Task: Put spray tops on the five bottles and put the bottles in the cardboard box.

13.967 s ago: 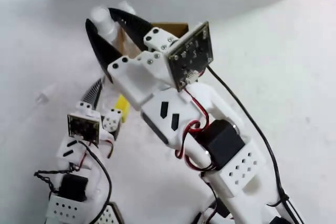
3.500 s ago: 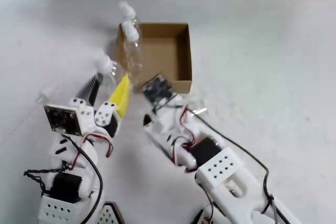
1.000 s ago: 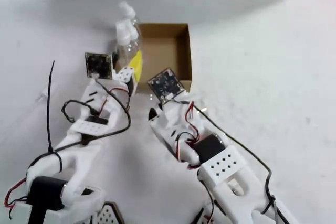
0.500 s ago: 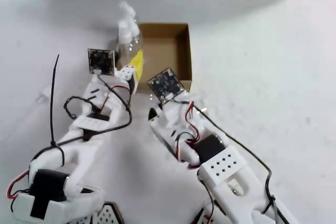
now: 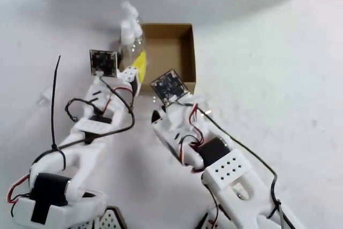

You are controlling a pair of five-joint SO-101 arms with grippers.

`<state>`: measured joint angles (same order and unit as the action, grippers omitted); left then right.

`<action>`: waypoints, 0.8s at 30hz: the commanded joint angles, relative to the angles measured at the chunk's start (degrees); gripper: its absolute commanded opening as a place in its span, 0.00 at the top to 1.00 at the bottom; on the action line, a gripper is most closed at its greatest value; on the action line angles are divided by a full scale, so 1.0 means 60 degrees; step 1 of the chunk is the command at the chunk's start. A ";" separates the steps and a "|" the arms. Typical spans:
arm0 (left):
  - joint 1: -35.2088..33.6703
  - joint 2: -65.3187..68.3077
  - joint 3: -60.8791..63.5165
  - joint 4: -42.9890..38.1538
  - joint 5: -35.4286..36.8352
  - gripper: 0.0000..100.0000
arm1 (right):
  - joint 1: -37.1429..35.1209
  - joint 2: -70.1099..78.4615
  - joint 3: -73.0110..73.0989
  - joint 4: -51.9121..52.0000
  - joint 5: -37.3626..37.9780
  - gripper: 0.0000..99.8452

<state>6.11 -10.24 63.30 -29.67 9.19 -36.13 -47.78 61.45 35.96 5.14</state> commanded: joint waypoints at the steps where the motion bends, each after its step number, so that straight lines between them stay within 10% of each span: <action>1: -0.0125 0.0037 -0.0308 -0.0308 -0.0059 0.98 | 0.0081 -0.0168 -0.0498 -0.0154 0.0103 0.95; 24: -0.0125 0.2659 -0.0352 -0.2711 -0.0132 0.97 | 0.0081 -0.0168 -0.0498 -0.0168 0.0103 0.95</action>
<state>6.11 5.41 61.45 -42.24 9.19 -36.13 -47.78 61.45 35.96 5.14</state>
